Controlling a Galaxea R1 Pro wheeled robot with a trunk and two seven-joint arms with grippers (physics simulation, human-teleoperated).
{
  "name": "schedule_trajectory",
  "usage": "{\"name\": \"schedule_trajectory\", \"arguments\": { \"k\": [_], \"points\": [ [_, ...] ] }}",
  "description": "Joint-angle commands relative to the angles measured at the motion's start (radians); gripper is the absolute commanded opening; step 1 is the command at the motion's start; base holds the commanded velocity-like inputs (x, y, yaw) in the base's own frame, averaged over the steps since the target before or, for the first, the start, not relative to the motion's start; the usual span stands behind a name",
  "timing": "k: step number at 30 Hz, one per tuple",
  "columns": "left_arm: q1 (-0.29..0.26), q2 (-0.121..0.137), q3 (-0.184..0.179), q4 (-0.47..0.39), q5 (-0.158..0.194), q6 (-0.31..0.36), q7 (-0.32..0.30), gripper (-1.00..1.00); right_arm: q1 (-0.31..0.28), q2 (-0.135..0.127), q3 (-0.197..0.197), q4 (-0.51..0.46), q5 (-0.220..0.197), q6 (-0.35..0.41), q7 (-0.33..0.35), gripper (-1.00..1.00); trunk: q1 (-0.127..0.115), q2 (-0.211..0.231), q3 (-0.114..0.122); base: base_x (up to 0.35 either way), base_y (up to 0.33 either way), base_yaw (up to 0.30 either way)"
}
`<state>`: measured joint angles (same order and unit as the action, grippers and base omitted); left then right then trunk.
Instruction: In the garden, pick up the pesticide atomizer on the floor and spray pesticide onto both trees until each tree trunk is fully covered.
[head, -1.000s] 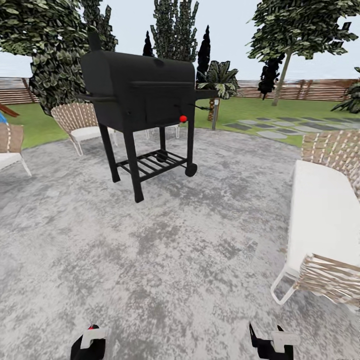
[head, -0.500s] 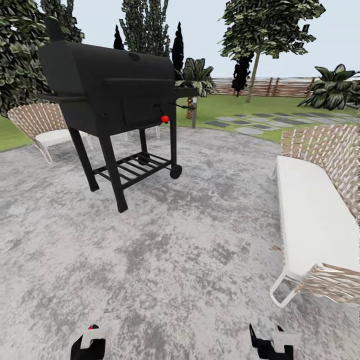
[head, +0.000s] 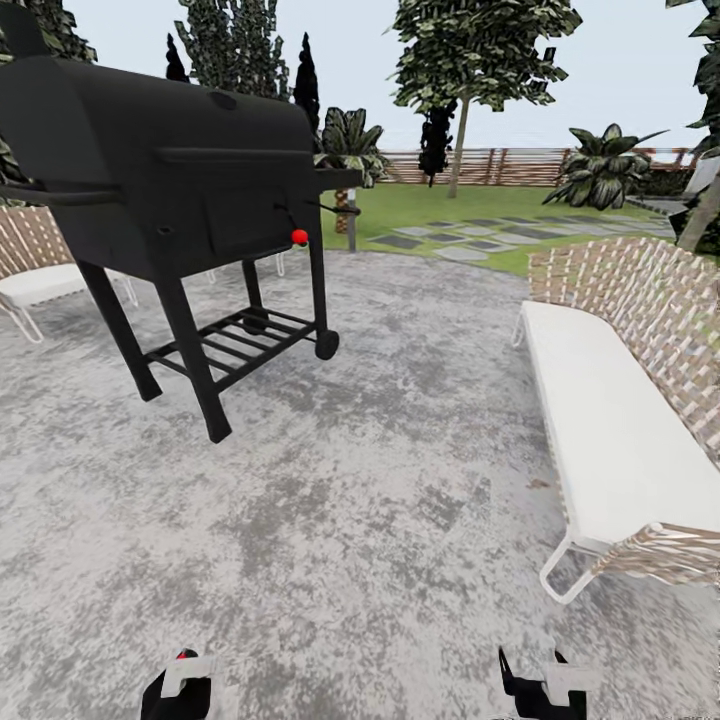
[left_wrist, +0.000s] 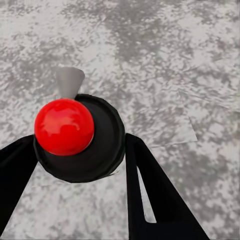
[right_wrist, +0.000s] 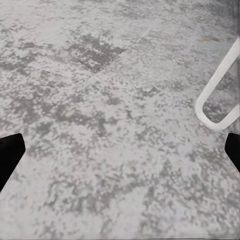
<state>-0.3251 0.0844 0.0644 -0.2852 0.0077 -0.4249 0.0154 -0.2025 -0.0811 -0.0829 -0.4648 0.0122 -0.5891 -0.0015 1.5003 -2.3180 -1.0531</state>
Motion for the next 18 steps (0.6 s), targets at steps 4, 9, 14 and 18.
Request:
{"name": "schedule_trajectory", "arguments": {
  "k": [4,9,14,18],
  "points": [
    [0.0,0.0,0.0,0.0,0.0,0.0,0.0,-1.0,0.0,0.0,0.0,0.0,0.0,0.0,0.0,1.0,0.0,0.0,-0.004,0.09,0.246,-0.25],
    [0.0,0.0,0.0,0.0,0.0,0.0,0.0,-1.0,0.0,0.0,0.0,0.0,0.0,0.0,0.0,1.0,0.0,0.0,-0.009,0.018,0.053,-0.25],
    [0.0,0.0,0.0,-0.001,0.0,0.001,0.0,-1.0,0.0,0.0,0.0,0.0,0.0,0.0,0.0,1.0,0.0,0.0,-0.014,0.028,0.009,-0.25],
    [0.0,0.0,0.001,-0.001,0.0,0.001,0.001,-1.0,0.0,0.0,0.0,0.0,0.0,0.0,0.0,1.0,0.0,0.0,-0.017,0.269,0.086,-0.201]
  ]
}}
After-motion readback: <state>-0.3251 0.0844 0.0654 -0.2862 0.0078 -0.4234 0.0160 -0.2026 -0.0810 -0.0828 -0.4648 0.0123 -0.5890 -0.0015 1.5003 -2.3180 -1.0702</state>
